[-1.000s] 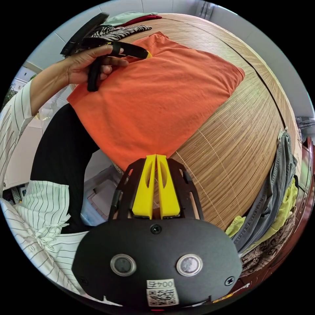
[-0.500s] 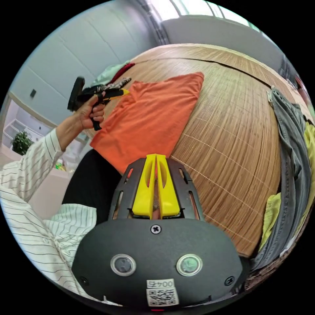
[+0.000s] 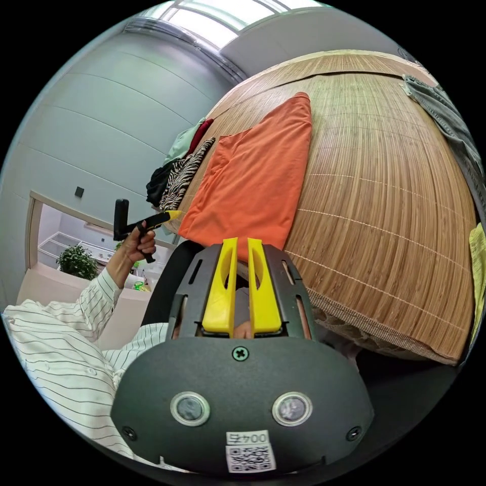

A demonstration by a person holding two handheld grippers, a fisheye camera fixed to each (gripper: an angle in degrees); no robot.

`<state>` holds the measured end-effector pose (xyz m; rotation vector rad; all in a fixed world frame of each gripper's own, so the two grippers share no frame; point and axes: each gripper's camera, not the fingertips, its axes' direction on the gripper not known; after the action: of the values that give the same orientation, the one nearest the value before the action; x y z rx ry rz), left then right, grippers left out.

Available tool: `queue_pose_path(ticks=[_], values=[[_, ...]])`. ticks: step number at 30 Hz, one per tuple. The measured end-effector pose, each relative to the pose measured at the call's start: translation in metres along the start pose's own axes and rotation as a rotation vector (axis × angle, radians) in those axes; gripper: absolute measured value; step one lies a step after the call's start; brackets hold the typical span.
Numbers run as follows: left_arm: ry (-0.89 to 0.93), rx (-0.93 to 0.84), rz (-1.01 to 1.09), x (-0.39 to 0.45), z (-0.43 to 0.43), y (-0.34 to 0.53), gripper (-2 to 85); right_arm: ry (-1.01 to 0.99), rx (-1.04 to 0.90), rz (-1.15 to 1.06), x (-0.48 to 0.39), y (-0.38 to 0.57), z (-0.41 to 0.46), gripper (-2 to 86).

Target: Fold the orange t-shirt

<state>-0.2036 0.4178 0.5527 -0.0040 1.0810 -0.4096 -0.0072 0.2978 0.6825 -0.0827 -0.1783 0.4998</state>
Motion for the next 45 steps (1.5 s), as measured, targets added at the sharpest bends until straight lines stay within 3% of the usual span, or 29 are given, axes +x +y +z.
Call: queue_pose_path(ticks=[9, 20, 25, 33, 41, 45], values=[[-0.063, 0.042, -0.008, 0.008, -0.002, 0.046, 8.3, 0.02, 0.027, 0.042, 0.018, 0.015, -0.009, 4.7], [0.095, 0.1, -0.13, -0.017, 0.005, 0.077, 7.8, -0.027, 0.022, -0.033, 0.002, 0.007, -0.001, 4.8], [0.098, 0.128, -0.181, -0.022, 0.013, 0.084, 6.2, -0.031, -0.07, -0.185, -0.049, -0.045, 0.043, 6.2], [0.036, 0.161, -0.139, -0.01, 0.01, 0.091, 2.1, 0.051, -0.282, -0.198, -0.1, -0.111, 0.131, 6.7], [-0.103, 0.209, -0.039, 0.019, 0.007, 0.097, 1.5, 0.209, -0.31, -0.225, -0.145, -0.118, 0.17, 8.5], [-0.057, 0.22, -0.065, 0.011, 0.007, 0.096, 1.4, 0.218, -0.273, -0.227, -0.153, -0.11, 0.175, 8.3]])
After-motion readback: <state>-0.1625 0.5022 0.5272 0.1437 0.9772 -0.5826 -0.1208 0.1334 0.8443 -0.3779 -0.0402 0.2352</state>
